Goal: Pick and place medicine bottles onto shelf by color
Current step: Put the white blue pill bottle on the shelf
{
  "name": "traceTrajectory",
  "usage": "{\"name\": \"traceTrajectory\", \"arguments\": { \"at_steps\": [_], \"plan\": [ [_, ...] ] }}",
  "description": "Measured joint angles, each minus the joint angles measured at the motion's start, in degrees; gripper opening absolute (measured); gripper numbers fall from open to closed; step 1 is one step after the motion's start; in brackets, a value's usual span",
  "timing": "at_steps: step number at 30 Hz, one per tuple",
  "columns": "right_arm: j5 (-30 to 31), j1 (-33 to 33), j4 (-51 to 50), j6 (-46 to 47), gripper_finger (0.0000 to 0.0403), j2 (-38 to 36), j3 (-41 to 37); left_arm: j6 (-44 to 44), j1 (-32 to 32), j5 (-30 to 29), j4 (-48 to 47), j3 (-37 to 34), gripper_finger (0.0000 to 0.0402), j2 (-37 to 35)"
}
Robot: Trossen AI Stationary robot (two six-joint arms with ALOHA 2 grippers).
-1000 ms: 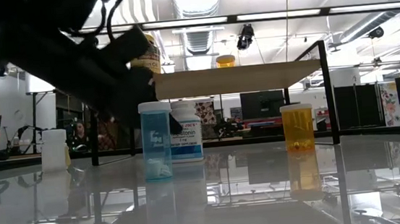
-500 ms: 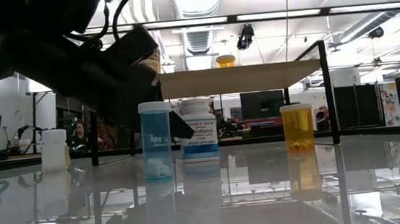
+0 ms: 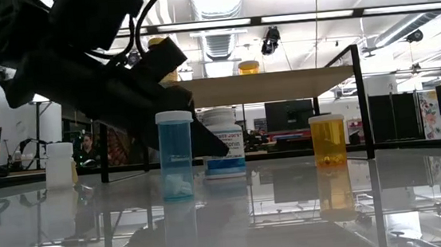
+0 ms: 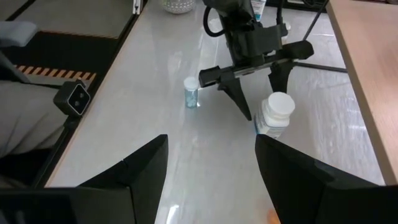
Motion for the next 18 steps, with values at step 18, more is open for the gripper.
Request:
{"name": "traceTrajectory", "arguments": {
  "at_steps": [18],
  "plan": [
    [-0.01, 0.01, 0.17, -0.63, 0.0231, 1.46, 0.00, 0.24, -0.56, 0.29, 0.81, -0.01, 0.0131, 0.19]
  ]
}}
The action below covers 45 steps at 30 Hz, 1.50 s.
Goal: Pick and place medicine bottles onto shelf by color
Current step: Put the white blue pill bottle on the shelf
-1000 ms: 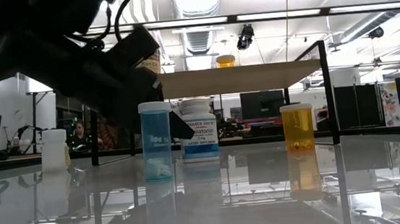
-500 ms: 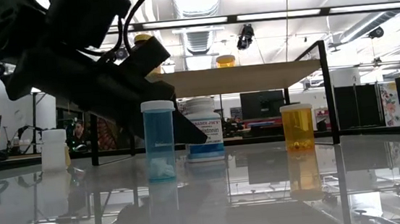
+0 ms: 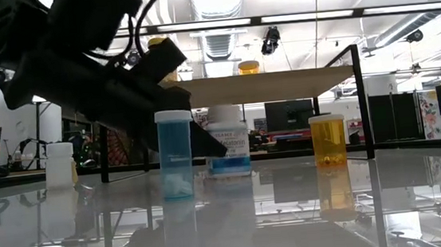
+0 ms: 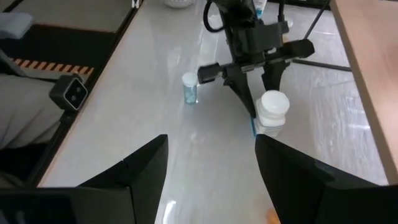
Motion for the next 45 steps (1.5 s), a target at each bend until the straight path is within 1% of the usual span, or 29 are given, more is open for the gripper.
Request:
{"name": "traceTrajectory", "arguments": {
  "at_steps": [3, 6, 8, 11, 13, 16, 21, 24, 27, 31, 40, 45],
  "plan": [
    [0.38, 0.00, 2.11, -0.07, 0.0231, 2.33, -0.02, 1.38, -0.80, 0.08, 0.80, 0.28, 0.0132, -1.69],
    [2.60, 0.00, 6.55, -1.09, 0.0231, 5.84, -0.01, 2.62, -1.60, 0.04, 0.72, 0.73, 0.0132, -3.40],
    [5.19, -0.02, 7.88, -1.95, 0.0231, 8.68, 0.72, 3.61, -2.27, 0.12, 0.72, 1.06, 0.0132, -4.41],
    [10.66, -0.07, 8.95, -3.29, 0.0231, 12.91, 2.82, 4.05, -3.30, 0.26, 0.85, 1.38, 0.0132, -5.71],
    [12.28, -0.54, 8.91, -3.51, 0.0231, 15.56, 4.77, 4.36, -4.06, 0.43, 0.57, 1.56, 0.0132, -6.42],
    [11.47, -1.65, 8.71, -2.20, 0.0242, 18.83, 8.14, 5.74, -4.93, 0.41, 0.90, 2.80, 0.0132, -6.60],
    [11.07, -2.82, 8.26, -2.35, 0.0284, 23.06, 13.26, 6.84, -5.65, 0.41, 0.85, 3.75, 0.0132, -6.60],
    [9.40, -3.28, 8.08, -2.38, 0.0304, 24.69, 15.07, 7.12, -6.04, 0.41, 0.62, 3.84, 0.0132, -6.60],
    [9.31, -3.73, 8.64, -1.22, 0.0314, 25.49, 15.61, 7.15, -6.42, 0.38, 0.83, 4.16, 0.0132, -6.69],
    [9.26, -4.86, 8.88, 0.51, 0.0313, 26.05, 15.33, 8.12, -6.59, 0.38, 0.70, 4.72, 0.0132, -7.12],
    [9.25, -5.60, 10.49, 0.72, 0.0305, 26.32, 14.29, 12.69, -6.54, 0.33, 0.81, 7.18, 0.0132, -7.52],
    [9.25, -5.60, 11.18, 0.70, 0.0288, 26.32, 14.01, 12.78, -6.54, 0.32, 0.81, 7.59, 0.0132, -7.57]
  ]
}}
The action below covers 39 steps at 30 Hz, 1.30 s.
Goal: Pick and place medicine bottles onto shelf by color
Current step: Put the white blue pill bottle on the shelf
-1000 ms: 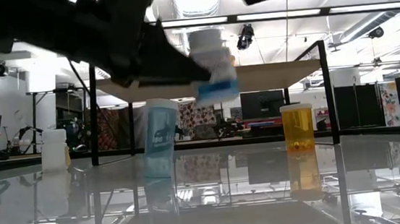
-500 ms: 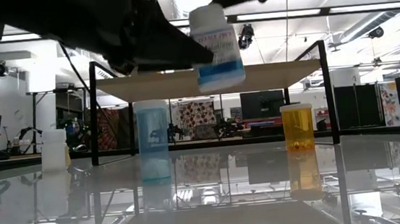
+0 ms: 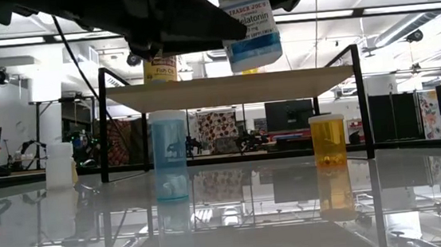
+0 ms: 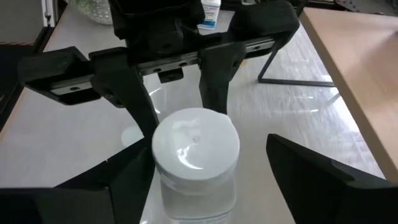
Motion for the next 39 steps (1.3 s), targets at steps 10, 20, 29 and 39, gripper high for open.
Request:
{"name": "traceTrajectory", "arguments": {
  "at_steps": [10, 20, 29, 39],
  "plan": [
    [-0.32, 0.02, 0.57, 0.00, 0.0203, 0.00, -0.18, 0.07, 0.02, -0.38, -0.04, -0.34, 0.0132, 0.00],
    [-0.65, 0.00, 0.58, -0.15, 0.0170, -0.11, -0.18, 0.50, 0.00, 0.18, -1.57, -0.51, 0.0183, -1.39],
    [-0.52, -1.62, -0.30, -2.92, 0.0175, -2.61, 0.70, 9.06, -0.77, 1.79, -7.39, -3.44, 0.0227, -12.34],
    [-14.64, -15.88, 3.08, -10.59, 0.0169, -7.12, 4.09, 25.42, -0.26, 1.28, -7.07, -8.80, 0.0228, -28.46]
  ]
}}
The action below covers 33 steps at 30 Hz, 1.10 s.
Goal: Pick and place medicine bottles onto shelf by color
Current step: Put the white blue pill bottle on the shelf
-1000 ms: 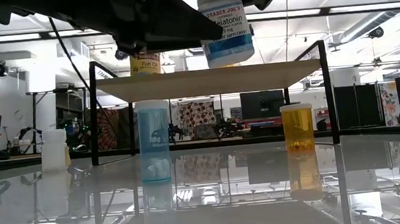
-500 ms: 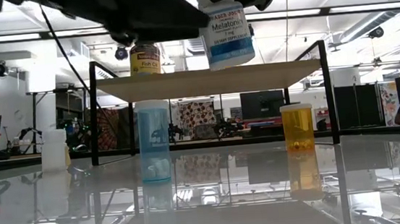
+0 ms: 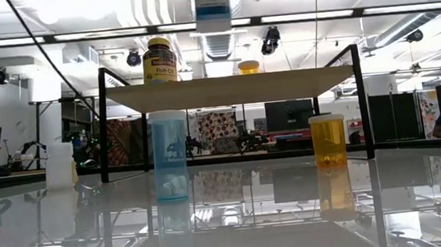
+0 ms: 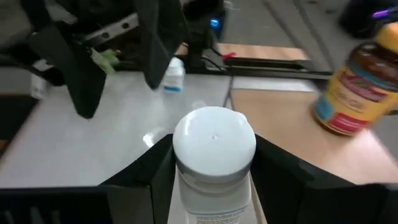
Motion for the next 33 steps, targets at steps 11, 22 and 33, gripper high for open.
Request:
{"name": "traceTrajectory", "arguments": {
  "at_steps": [11, 22, 33],
  "plan": [
    [-13.81, -14.23, 6.59, 0.25, 0.0169, 5.46, -1.02, 4.03, 0.31, -0.49, -0.18, -3.40, 0.0228, -8.96],
    [-12.83, -19.05, 7.47, -3.67, 0.0169, 6.31, -1.31, 5.01, 0.33, -0.49, -0.36, -3.88, 0.0228, -9.77],
    [-13.15, -19.33, 7.53, -3.46, 0.0203, 8.84, -1.49, 4.51, 0.39, -0.43, -0.01, -3.97, 0.0228, -9.73]
  ]
}}
